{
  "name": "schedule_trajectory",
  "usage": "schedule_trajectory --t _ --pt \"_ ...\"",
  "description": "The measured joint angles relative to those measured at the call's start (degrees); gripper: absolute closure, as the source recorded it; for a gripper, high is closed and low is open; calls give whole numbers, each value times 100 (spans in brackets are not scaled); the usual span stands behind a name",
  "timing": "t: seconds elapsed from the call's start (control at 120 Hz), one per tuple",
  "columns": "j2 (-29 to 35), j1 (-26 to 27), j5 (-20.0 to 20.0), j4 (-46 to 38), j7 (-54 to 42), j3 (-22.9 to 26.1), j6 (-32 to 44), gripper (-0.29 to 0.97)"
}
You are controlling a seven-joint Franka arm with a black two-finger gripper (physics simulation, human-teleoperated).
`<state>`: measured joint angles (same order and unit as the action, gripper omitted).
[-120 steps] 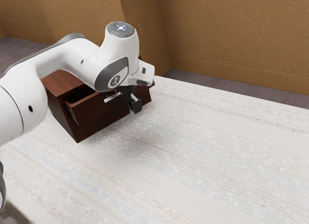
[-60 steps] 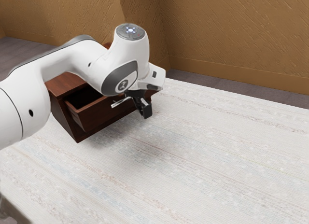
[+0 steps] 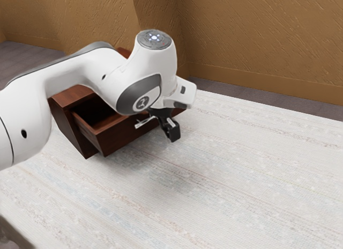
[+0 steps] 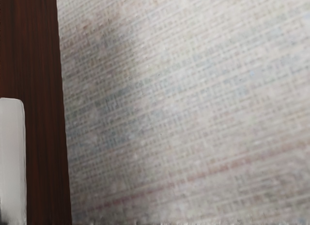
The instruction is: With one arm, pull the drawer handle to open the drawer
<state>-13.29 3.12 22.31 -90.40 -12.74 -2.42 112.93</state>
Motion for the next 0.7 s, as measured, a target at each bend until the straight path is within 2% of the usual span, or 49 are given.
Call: schedule_trajectory --t 0.342,0.45,0.55,0.617,0.7 --pt "155 197 -51 -123 180 -33 12 10" --pt "243 198 -41 -159 230 -36 14 20" --pt "269 202 -37 -161 269 -57 14 21" --pt "308 227 -30 -154 289 -49 14 32" --pt "377 265 -58 -169 301 -54 1 22"
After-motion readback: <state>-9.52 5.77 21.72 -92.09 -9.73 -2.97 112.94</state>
